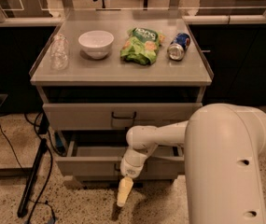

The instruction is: Open middle drawer

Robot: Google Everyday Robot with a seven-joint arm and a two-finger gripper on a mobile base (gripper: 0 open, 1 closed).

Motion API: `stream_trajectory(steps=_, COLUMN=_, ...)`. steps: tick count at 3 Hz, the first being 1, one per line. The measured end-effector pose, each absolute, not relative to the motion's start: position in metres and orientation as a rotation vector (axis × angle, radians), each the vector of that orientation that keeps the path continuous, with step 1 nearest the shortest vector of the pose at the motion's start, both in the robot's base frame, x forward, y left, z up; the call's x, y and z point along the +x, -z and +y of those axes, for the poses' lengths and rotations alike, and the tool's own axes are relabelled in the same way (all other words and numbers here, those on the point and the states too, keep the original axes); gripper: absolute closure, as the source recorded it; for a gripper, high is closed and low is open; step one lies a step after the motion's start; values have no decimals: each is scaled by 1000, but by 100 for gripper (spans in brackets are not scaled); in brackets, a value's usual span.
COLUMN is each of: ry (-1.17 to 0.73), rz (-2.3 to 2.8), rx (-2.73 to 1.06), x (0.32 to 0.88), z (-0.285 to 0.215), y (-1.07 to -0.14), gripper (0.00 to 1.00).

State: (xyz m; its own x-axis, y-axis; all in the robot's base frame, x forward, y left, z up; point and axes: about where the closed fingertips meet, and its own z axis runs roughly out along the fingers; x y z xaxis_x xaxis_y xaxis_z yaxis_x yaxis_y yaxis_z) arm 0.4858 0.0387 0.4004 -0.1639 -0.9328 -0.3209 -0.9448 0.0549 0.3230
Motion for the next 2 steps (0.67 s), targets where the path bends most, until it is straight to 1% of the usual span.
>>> stream_trajectory(steps=1, ry=-763, rz=2294, rx=-2020, x=454, z=33, y=-405, gripper=0)
stream_trajectory(steps=2, ry=-763, rz=2294, rx=-2020, x=454, z=33, y=-405, gripper=0)
